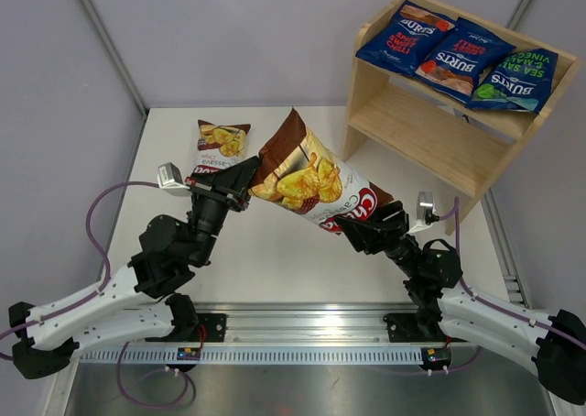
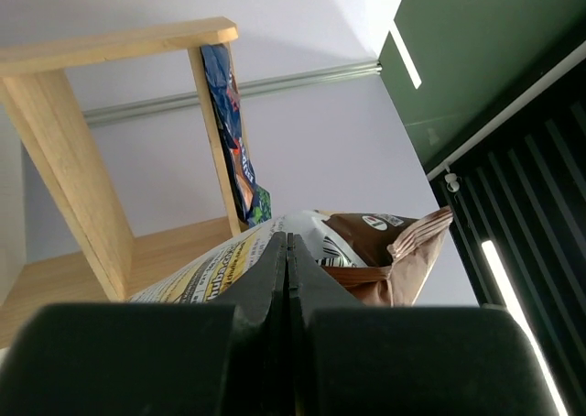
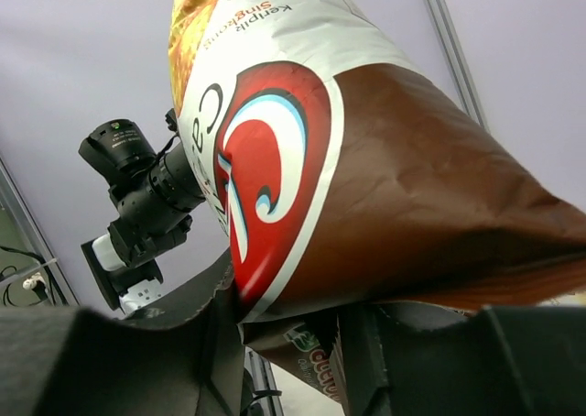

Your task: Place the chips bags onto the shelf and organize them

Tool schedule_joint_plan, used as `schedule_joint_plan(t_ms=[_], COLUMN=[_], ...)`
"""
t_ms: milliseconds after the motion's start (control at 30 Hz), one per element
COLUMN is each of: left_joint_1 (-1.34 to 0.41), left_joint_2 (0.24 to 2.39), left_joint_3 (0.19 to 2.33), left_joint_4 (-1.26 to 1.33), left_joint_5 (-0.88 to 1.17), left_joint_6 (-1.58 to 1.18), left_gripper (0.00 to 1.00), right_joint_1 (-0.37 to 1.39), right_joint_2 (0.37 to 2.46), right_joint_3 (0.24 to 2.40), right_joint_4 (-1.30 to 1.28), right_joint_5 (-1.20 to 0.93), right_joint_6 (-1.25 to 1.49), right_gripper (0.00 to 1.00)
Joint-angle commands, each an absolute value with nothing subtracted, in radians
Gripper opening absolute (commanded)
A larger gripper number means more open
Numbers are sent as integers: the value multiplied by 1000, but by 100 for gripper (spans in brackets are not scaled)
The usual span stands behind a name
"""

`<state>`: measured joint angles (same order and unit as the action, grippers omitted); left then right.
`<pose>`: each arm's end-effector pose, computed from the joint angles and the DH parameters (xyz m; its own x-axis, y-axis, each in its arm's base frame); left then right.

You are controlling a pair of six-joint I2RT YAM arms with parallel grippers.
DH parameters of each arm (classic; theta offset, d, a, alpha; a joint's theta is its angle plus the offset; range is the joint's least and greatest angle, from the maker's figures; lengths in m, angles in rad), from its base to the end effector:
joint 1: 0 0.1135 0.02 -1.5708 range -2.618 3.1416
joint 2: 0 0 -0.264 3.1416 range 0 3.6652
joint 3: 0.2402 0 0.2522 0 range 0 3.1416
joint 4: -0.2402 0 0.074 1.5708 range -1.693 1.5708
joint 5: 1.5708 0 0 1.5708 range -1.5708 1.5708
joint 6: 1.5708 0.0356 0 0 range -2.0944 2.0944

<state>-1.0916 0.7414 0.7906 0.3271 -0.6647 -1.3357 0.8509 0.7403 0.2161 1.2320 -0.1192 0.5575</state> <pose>0.0941 -0.1335 0.4012 -0.3826 -0.9239 0.0038 0.2659 -0.1140 -0.9572 0.0959 0.1158 0.2920 -0.0627 0.7252 -0.6856 -0.9108 0.2392 0.3364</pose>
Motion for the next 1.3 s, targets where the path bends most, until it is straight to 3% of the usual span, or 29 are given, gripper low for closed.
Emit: schedule_joint_plan(t_ms=[0, 33, 100, 133, 200, 267, 333, 467, 500, 567, 600, 700, 967, 1267], left_joint_1=[-1097, -1097, -1097, -1098, -1098, -1097, -1097, -1097, -1098, -1097, -1097, -1098, -1097, -1097], left_joint_2=[715, 704, 696, 696, 704, 724, 735, 744, 741, 738, 736, 736, 700, 693], left_joint_3=[769, 767, 762, 761, 768, 775, 781, 767, 765, 767, 769, 781, 819, 850], left_joint_4=[252, 252, 274, 282, 307, 319, 336, 376, 380, 380, 367, 330, 299, 333], left_joint_5=[-756, -765, -784, -784, -775, -770, -767, -762, -764, -775, -782, -821, -980, -974], left_joint_6=[-1289, -1258, -1211, -1168, -1122, -1066, -1027, -982, -976, -954, -948, -940, -828, -736], left_gripper=[0, 0, 0, 0, 0, 0, 8, 43, 60, 69, 83, 99, 99, 99], right_joint_1=[857, 859, 859, 859, 859, 859, 859, 859, 858, 859, 859, 859, 859, 859], right_joint_2=[721, 721, 719, 722, 729, 733, 733, 733, 732, 729, 724, 723, 732, 752], right_joint_3=[252, 256, 261, 267, 273, 285, 301, 299, 299, 298, 296, 304, 314, 287], right_joint_4=[1342, 1333, 1321, 1315, 1310, 1286, 1253, 1238, 1238, 1229, 1221, 1194, 1085, 1068], right_joint_5=[-120, -126, -146, -153, -175, -182, -190, -175, -172, -166, -157, -144, -87, -17], right_joint_6=[551, 551, 555, 555, 560, 563, 568, 572, 574, 572, 572, 569, 584, 603], right_gripper=[39, 31, 27, 20, 15, 1, 0, 0, 0, 0, 0, 0, 0, 0])
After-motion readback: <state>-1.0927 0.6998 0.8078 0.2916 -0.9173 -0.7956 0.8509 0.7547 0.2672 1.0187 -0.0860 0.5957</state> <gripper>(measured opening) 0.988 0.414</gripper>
